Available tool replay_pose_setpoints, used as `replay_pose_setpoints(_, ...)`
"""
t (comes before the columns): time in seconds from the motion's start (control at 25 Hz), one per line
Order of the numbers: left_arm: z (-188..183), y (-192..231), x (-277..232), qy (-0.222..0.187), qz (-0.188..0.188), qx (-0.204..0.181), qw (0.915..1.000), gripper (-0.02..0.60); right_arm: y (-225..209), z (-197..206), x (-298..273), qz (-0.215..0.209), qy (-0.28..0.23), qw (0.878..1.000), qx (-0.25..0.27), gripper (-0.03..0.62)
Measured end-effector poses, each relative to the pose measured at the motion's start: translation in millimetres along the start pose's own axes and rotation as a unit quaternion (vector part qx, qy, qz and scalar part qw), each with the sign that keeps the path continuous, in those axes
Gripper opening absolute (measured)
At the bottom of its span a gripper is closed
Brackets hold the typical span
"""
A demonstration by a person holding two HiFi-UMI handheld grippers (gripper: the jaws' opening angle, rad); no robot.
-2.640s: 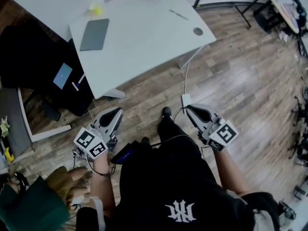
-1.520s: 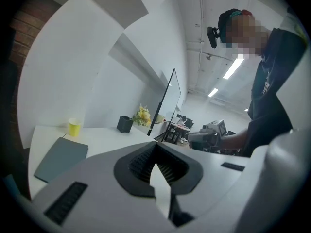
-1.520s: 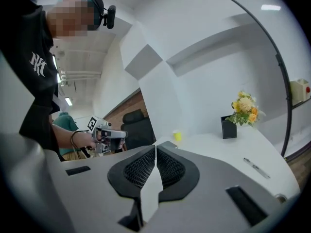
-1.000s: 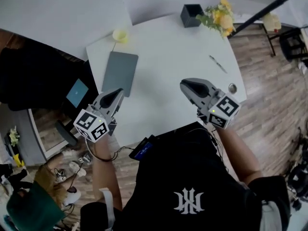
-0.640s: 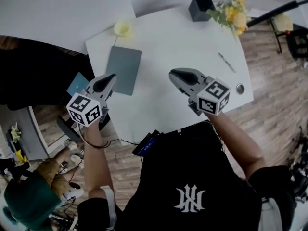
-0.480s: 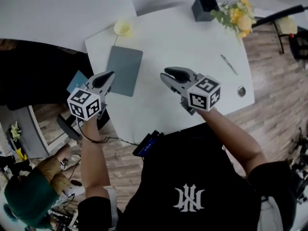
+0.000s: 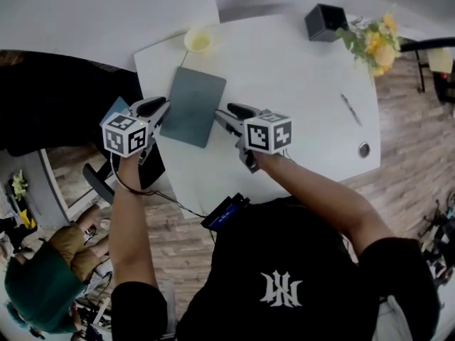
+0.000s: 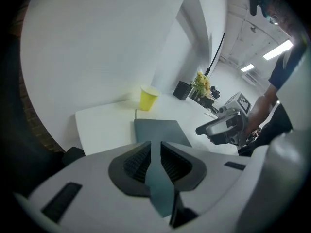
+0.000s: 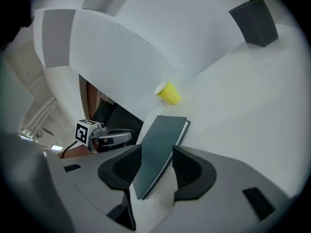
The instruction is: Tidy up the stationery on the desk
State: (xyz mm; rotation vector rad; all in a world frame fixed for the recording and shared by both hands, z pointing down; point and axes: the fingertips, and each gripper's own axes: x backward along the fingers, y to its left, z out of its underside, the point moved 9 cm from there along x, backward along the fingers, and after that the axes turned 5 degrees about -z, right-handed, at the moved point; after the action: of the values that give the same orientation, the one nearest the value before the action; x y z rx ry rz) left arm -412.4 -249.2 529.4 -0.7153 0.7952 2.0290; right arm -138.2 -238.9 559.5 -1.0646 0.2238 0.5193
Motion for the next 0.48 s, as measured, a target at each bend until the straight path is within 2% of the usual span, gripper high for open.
replay_pose_setpoints(0.24,16,19,-15,0.037,0.003,0.015,0.9992,0.102,-5,5,-26,0.068,0.008,0.997,-0.036,0.206)
replay_pose_setpoints(0.48,24,20,-22,0.047,0.014,0.014,0.9987,0.115,0,6,-38,0.098,0.018,0.994,-0.038,0.206)
